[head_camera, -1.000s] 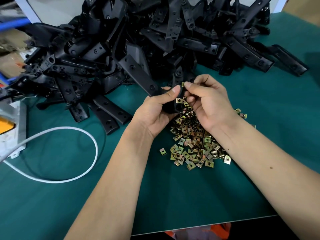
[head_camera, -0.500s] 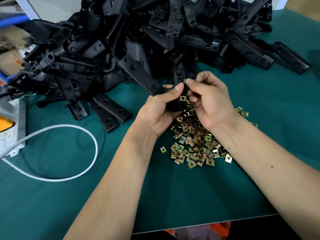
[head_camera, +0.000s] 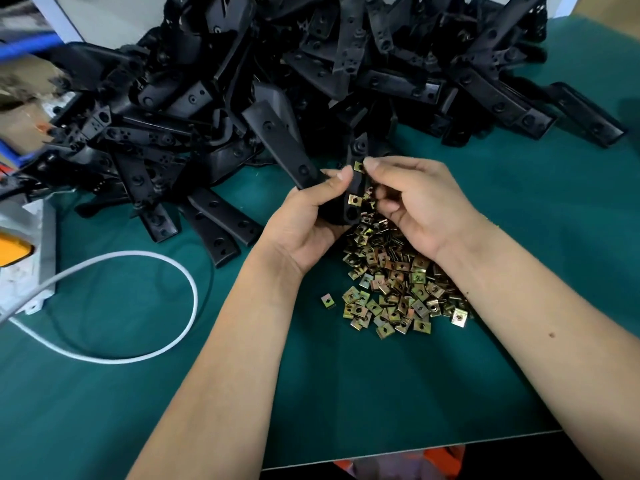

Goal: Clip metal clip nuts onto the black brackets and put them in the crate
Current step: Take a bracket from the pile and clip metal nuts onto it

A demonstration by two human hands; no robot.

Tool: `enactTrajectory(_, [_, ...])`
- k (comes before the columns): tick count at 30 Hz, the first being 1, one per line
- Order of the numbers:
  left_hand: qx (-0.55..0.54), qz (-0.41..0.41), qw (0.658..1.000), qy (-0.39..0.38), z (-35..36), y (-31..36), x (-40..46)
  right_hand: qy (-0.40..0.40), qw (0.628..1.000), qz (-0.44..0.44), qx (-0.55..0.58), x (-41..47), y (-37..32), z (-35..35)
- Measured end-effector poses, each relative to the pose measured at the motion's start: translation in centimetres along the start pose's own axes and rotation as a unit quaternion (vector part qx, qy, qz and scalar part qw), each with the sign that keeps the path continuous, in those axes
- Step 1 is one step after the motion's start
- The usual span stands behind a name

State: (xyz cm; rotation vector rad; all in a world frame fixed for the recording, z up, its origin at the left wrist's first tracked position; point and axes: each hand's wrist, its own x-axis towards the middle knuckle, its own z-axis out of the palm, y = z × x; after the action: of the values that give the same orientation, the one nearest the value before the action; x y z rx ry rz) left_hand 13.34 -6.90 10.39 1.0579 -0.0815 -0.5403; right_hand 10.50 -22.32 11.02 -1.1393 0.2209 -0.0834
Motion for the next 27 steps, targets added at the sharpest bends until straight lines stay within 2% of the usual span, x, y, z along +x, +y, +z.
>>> enactTrajectory(4, [-0.025, 0.0, 1.0, 0.014, -0.21, 0.11, 0.18, -0.04, 0.999, 0.017, -0.026, 0.05, -0.39, -0.46])
enactTrajectory(15, [-0.033, -0.054, 0.998, -0.008, -0.5, 0.88, -0.26, -0.114, 0.983, -0.04, -0.139, -0.39, -0.8, -0.41])
enactTrajectory(27, [0.021, -0.054, 0.998, 0.011, -0.97, 0.57, 0.15, -0.101, 0.987, -0.007, -0.12, -0.38, -0.44, -0.6])
